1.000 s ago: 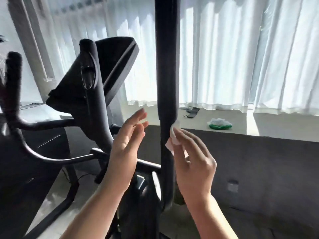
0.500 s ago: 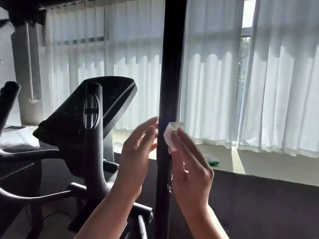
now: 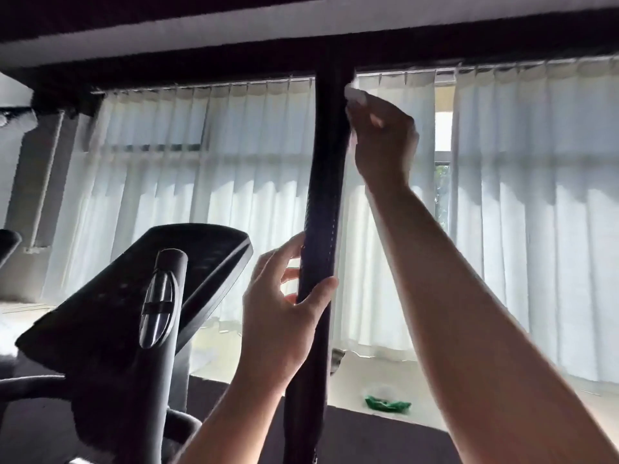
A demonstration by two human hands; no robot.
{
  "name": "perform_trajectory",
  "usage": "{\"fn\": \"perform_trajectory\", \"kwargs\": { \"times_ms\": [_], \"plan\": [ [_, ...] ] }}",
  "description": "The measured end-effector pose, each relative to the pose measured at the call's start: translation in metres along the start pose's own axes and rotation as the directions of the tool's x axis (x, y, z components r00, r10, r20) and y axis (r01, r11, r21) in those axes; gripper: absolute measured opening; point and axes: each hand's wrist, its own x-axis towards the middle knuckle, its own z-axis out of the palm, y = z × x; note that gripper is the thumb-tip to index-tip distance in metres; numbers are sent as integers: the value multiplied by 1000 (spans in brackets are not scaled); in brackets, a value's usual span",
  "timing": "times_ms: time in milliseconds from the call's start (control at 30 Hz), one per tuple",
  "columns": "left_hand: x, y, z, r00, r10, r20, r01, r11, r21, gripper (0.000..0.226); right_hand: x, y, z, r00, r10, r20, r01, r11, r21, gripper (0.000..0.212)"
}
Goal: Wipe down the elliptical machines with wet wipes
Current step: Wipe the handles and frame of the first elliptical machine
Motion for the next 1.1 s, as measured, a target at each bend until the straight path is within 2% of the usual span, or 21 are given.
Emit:
{"fn": "perform_trajectory", "kwargs": {
  "times_ms": [100, 200, 267, 300, 367, 433, 500, 533, 600, 700, 767, 900, 1000, 1067, 1100],
  "plan": [
    [0, -3, -2, 1000, 20, -1, -20, 1000, 10, 56, 34, -1, 10, 990, -144, -14, 142, 987, -75, 20],
    [0, 0, -4, 1000, 6, 12, -7, 1000, 12, 58, 44, 2, 18, 928, -373, -4, 366, 914, -173, 18],
    [0, 1, -5, 1000, -1, 20, 1, 1000, 3, 59, 39, 5, 12, 840, -536, 82, 537, 803, -259, 16],
    [0, 1, -6, 1000, -6, 23, 6, 1000, -3, 59, 33, 5, 5, 775, -607, 175, 630, 725, -278, 15],
    [-1, 2, -5, 1000, -16, 23, 17, 1000, -22, 60, 17, 7, -10, 641, -653, 403, 766, 569, -297, 17],
    [-2, 3, -2, 1000, -26, -3, 25, 998, -54, 59, 3, 1, -20, 508, -596, 622, 857, 421, -297, 20],
    [-2, 2, 2, 999, -20, -30, 18, 997, -69, 59, 14, -16, -20, 396, -453, 799, 915, 269, -301, 24],
    [-3, 2, 4, 999, -19, -41, 16, 997, -69, 59, 27, -25, -17, 369, -383, 847, 929, 192, -318, 25],
    [-4, 1, 4, 999, -25, -47, 21, 998, -65, 59, 59, -41, -8, 394, -318, 862, 919, 119, -376, 26],
    [-4, 1, 0, 999, -42, -25, 40, 996, -79, 57, 84, -52, 2, 509, -303, 805, 861, 167, -481, 26],
    [-7, 1, -4, 999, -47, -6, 46, 997, -68, 55, 74, -51, 7, 507, -243, 827, 861, 189, -472, 28],
    [-17, -2, -17, 999, -33, -32, 33, 999, -13, 44, 28, -49, 8, 366, -66, 928, 920, 174, -351, 26],
    [-26, -5, -33, 997, 11, -77, -11, 1000, -5, 30, -12, -54, 10, 288, 95, 953, 954, 59, -294, 22],
    [-38, -9, -44, 992, 16, -122, -18, 1000, -18, 20, -41, -59, 9, 240, 190, 952, 968, 26, -249, 29],
    [-46, -12, -48, 990, 8, -141, -11, 1000, -20, 25, -53, -61, 8, 214, 241, 947, 973, 27, -228, 31]
  ]
}}
